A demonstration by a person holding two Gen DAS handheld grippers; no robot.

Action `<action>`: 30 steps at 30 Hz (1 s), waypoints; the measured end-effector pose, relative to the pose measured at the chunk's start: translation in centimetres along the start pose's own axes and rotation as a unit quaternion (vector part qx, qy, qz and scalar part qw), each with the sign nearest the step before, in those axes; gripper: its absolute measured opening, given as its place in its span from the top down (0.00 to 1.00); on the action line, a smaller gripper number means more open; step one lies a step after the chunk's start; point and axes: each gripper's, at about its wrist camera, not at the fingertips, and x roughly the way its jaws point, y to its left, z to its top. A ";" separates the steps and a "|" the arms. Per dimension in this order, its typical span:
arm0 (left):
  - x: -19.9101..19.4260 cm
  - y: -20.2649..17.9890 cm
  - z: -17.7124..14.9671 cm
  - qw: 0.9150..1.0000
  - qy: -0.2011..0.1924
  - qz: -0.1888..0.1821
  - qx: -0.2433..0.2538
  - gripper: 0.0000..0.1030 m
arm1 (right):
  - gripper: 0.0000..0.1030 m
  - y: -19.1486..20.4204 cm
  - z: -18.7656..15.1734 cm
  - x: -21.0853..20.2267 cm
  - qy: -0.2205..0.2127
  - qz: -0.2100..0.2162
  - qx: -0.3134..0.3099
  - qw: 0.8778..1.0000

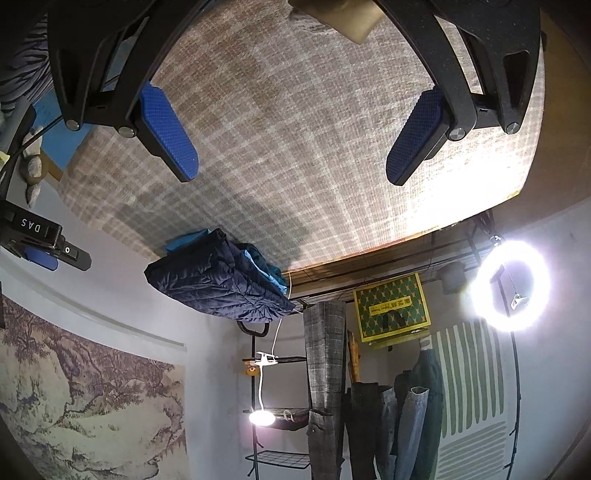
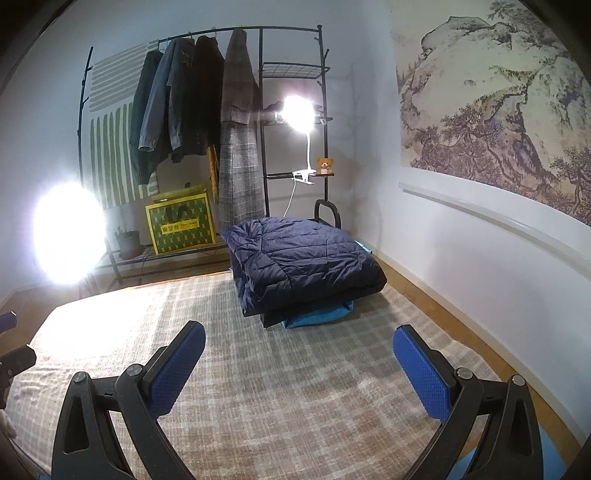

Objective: Fold large clothes

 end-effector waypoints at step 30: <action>-0.2 -0.2 -0.1 1.000 -0.001 0.000 0.000 0.00 | 0.00 0.0 -0.2 0.1 0.001 -0.003 -0.007 1.000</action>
